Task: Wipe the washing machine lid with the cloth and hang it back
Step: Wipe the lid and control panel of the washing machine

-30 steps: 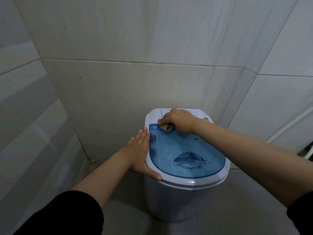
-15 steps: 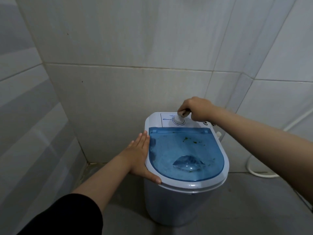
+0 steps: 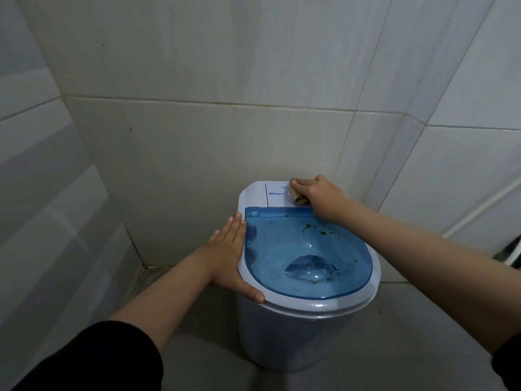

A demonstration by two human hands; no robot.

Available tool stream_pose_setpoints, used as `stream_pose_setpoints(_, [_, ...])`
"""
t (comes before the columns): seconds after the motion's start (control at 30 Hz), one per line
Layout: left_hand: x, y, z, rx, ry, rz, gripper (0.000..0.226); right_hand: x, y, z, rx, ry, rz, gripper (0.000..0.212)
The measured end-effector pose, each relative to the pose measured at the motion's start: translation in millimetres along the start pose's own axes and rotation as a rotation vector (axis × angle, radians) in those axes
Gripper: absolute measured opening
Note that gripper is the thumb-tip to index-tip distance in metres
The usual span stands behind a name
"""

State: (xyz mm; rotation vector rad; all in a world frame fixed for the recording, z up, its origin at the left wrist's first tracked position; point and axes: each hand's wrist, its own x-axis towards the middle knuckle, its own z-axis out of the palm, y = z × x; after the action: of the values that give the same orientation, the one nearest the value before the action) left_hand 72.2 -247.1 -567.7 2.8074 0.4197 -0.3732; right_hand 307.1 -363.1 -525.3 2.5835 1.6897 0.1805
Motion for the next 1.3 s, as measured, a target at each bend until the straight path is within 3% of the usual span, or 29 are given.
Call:
stream_pose_setpoints(0.43, [-2.3, 3.2, -1.5, 0.011, -0.004, -0.017, 0.155, -28.0, 17.5, 0.4, 0.065, -0.087, -0.048, 0.07])
stream_pose_setpoints(0.53, [-2.2, 3.5, -1.2, 0.007, 0.0, -0.016, 0.154, -29.3, 31.6, -19.3, 0.149, -0.145, -0.048, 0.061])
stream_pose_setpoints(0.6, [-1.9, 2.8, -1.0, 0.004, 0.002, -0.01, 0.154, -26.8, 38.2, -30.0, 0.208, -0.042, -0.023, 0.053])
stream_pose_setpoints(0.77, [0.9, 0.9, 1.1, -0.001, 0.003, -0.006, 0.156, 7.6, 45.3, -26.1, 0.229, 0.122, 0.04, 0.062])
stream_pose_setpoints(0.87, [2.1, -0.5, 2.3, -0.008, 0.01, -0.001, 0.155, 26.1, 37.9, -8.6, 0.203, 0.068, 0.023, 0.059])
stream_pose_setpoints(0.97, [2.7, -1.2, 2.3, -0.016, 0.012, 0.001, 0.154, 28.0, 34.5, 8.8, 0.191, -0.017, 0.056, 0.069])
stream_pose_setpoints(1.3, [1.7, 0.2, 1.6, -0.011, 0.012, -0.002, 0.154, 5.1, 37.4, 8.0, 0.131, -0.077, 0.096, 0.076])
